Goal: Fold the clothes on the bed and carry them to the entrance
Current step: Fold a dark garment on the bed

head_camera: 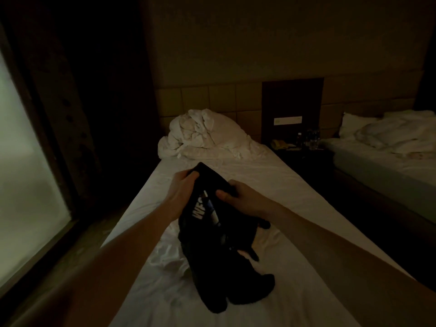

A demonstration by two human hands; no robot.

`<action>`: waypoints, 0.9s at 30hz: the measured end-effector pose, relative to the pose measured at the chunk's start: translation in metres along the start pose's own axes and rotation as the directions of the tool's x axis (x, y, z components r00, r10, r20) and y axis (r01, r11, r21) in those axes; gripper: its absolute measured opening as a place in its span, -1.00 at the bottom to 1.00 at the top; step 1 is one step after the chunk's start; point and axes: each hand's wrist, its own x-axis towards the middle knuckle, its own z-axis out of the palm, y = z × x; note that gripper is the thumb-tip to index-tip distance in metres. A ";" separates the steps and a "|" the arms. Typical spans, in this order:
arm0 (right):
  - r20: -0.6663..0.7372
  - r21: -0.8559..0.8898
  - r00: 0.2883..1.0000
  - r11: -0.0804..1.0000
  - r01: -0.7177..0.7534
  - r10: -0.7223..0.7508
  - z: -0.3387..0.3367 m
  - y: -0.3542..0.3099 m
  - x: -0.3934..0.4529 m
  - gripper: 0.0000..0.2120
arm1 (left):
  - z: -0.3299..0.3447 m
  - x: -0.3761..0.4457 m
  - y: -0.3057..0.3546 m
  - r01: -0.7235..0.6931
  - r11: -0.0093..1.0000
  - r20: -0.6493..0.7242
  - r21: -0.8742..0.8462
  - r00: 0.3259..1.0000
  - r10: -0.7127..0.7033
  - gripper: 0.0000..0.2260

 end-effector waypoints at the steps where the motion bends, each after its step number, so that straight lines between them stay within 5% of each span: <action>1: -0.014 -0.077 1.000 0.997 0.022 -0.023 -0.002 0.003 -0.002 -0.72 | -0.006 0.002 0.001 -0.041 0.997 -0.031 0.063 0.999 0.043 -0.75; 5: -0.022 -0.374 0.997 0.925 0.062 -0.076 -0.026 0.015 -0.009 -0.75 | -0.033 0.006 0.005 -0.181 0.841 -0.080 0.511 0.963 0.256 -0.85; 8: -0.061 -0.320 0.997 0.947 0.032 -0.054 -0.044 0.015 -0.014 -0.79 | -0.046 0.009 -0.002 -0.265 0.600 0.081 0.755 0.946 0.315 -0.90; 10: -0.134 -0.262 0.989 0.965 0.028 -0.065 -0.049 0.013 -0.014 -0.78 | -0.051 0.014 -0.009 -0.363 0.529 0.217 0.767 0.923 0.318 -0.87; 15: -0.261 0.087 0.965 0.994 0.059 -0.035 -0.057 0.001 -0.014 -0.84 | -0.055 0.014 -0.024 -0.435 0.609 0.406 0.663 0.893 0.196 -0.79; 20: -0.285 0.296 0.958 0.953 0.067 0.021 -0.069 -0.015 -0.022 -0.83 | -0.061 0.015 -0.029 -0.254 0.834 0.337 0.490 0.937 0.088 -0.80; 24: -0.418 0.074 0.908 0.997 0.014 0.018 -0.082 -0.017 -0.017 -0.71 | -0.064 0.010 -0.021 -0.128 0.938 0.257 0.321 0.965 0.043 -0.80; 27: -0.382 -0.166 0.920 0.986 0.024 -0.087 -0.083 -0.018 -0.020 -0.65 | -0.056 0.009 -0.010 -0.122 0.944 0.207 0.305 0.977 0.060 -0.76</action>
